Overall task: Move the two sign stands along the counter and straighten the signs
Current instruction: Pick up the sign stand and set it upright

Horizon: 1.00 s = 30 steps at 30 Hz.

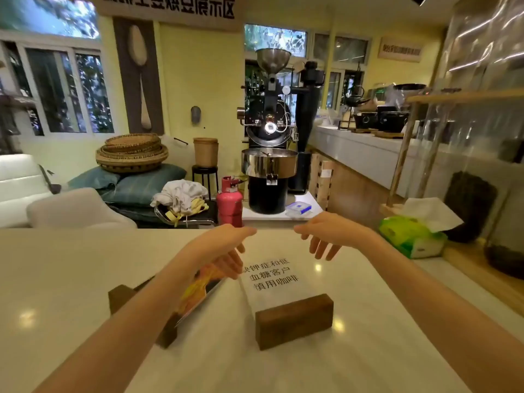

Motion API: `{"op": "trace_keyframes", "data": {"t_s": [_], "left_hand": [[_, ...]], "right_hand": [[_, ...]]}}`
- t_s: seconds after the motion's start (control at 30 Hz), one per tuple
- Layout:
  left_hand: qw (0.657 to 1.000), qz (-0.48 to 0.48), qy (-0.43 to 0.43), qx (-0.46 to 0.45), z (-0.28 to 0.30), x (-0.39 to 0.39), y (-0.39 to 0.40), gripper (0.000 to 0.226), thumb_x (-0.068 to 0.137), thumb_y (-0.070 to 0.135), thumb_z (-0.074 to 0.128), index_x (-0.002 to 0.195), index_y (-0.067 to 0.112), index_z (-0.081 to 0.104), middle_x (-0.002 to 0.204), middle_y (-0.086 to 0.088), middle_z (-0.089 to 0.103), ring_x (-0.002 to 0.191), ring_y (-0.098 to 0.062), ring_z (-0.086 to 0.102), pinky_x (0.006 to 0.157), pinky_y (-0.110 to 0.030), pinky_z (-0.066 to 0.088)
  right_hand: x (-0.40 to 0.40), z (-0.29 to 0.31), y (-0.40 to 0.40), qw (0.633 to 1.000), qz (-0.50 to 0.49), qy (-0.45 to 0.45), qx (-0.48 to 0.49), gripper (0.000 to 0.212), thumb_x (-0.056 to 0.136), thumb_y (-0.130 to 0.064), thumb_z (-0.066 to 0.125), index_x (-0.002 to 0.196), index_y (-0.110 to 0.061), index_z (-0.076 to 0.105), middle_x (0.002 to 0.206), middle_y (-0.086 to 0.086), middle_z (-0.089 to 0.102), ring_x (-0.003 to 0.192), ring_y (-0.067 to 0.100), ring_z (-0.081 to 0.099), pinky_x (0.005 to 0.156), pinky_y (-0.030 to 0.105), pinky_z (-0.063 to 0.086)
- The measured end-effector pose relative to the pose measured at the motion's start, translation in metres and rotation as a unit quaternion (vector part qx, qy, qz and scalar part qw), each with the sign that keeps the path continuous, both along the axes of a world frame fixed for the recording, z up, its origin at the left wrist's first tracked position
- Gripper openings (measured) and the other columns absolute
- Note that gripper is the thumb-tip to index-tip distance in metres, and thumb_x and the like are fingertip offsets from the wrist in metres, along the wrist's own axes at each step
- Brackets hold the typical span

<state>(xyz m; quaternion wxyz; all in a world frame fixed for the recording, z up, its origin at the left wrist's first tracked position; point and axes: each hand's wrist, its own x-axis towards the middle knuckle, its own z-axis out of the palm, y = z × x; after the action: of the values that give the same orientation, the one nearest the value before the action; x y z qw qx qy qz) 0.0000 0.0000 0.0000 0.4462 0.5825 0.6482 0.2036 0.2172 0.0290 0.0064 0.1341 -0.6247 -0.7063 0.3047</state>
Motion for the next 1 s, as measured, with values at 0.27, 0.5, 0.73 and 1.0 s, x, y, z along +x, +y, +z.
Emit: {"op": "trace_keyframes", "data": {"t_s": [0.27,0.5,0.73,1.0], "left_hand": [[0.996,0.031,0.028,-0.081,-0.050,0.011,-0.003,0.066,0.087,0.045,0.048,0.123,-0.009,0.041,0.117,-0.032,0.058,0.080,-0.034,0.063,0.065,-0.039,0.055],[0.996,0.033,-0.061,-0.061,-0.078,0.016,-0.014,0.045,0.084,0.027,0.060,0.124,0.014,0.043,0.079,-0.014,0.058,0.065,-0.026,0.064,0.050,-0.030,0.058],[0.993,0.020,-0.098,-0.060,-0.085,0.018,-0.017,0.025,0.077,-0.001,0.065,0.090,0.015,0.050,0.078,0.002,0.061,0.067,-0.017,0.062,0.053,-0.026,0.058],[0.992,0.031,-0.119,0.003,-0.083,0.017,-0.017,0.083,0.072,-0.002,0.070,0.139,0.016,0.023,0.111,-0.010,0.061,0.089,-0.025,0.064,0.066,-0.039,0.060]], "right_hand": [[0.014,-0.050,-0.004,0.990,-0.036,0.002,-0.136,0.054,0.086,-0.049,0.046,0.115,-0.003,0.054,0.080,0.011,0.065,0.073,0.025,0.066,0.063,0.036,0.058],[0.013,-0.085,-0.006,0.985,-0.063,0.067,-0.147,0.034,0.084,-0.032,0.058,0.105,-0.005,0.057,0.084,0.005,0.055,0.067,0.015,0.053,0.050,0.024,0.049],[0.014,-0.092,-0.009,0.983,-0.084,0.088,-0.137,0.037,0.072,-0.021,0.073,0.104,-0.005,0.064,0.084,0.006,0.056,0.058,0.011,0.045,0.038,0.015,0.040],[0.016,-0.081,-0.017,0.983,-0.093,0.121,-0.100,0.031,0.077,-0.017,0.069,0.106,-0.011,0.059,0.081,-0.004,0.057,0.068,0.013,0.055,0.051,0.018,0.047]]}}
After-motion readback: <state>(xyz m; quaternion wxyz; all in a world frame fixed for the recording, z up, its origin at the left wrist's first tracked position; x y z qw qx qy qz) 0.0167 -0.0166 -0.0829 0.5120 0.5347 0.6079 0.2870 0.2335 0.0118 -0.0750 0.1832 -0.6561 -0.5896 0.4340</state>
